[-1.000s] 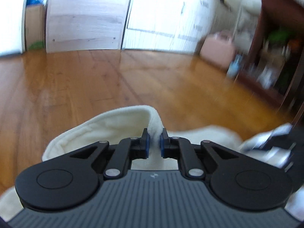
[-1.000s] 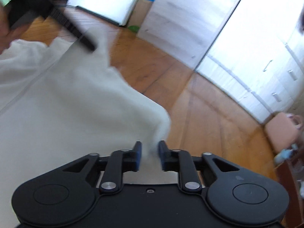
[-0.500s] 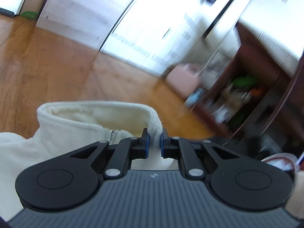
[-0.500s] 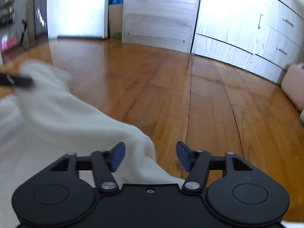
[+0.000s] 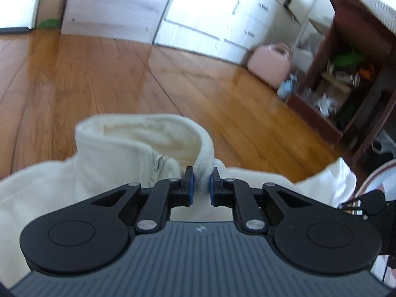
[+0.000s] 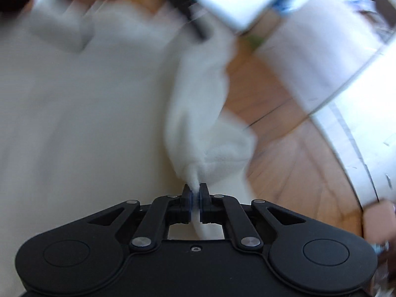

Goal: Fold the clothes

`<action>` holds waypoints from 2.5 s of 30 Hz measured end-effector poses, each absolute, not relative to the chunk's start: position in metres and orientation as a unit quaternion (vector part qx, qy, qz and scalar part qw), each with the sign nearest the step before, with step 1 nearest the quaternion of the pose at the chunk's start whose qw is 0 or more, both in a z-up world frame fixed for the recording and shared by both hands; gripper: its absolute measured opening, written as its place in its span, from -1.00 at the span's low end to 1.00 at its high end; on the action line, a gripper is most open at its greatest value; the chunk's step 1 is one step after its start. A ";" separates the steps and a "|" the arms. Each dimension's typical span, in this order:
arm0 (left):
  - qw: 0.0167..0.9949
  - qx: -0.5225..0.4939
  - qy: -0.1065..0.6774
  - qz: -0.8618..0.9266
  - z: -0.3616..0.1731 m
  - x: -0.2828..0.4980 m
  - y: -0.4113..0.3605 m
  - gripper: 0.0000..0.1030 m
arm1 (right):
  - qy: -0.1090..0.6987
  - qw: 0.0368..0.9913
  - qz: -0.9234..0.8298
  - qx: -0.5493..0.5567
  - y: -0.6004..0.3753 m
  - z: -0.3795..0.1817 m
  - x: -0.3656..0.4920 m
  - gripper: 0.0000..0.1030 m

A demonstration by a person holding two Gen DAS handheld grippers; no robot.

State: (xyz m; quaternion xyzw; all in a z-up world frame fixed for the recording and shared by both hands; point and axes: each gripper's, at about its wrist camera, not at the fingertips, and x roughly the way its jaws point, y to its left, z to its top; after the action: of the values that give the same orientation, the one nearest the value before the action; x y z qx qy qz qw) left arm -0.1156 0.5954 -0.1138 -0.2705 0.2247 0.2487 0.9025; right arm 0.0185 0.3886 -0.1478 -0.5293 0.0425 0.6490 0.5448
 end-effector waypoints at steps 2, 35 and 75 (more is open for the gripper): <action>0.904 -0.267 0.226 0.248 -0.114 -0.117 0.591 -0.74 | 0.051 0.547 0.642 -0.535 0.384 -0.151 0.018 -0.86; 0.870 -0.285 0.244 0.321 -0.104 -0.048 0.682 -0.28 | 0.273 0.729 0.564 -0.275 0.519 -0.102 0.137 -0.86; 0.842 -0.227 0.258 0.417 -0.091 -0.018 0.657 -0.18 | 0.410 0.855 0.314 -0.054 0.330 -0.097 0.363 0.30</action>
State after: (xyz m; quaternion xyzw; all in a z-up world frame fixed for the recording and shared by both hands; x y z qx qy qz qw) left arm -0.0180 0.6572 -0.0906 -0.2271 0.2577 0.4169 0.8415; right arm 0.3627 0.3299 -0.0967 -0.0537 0.4099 0.3140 0.8547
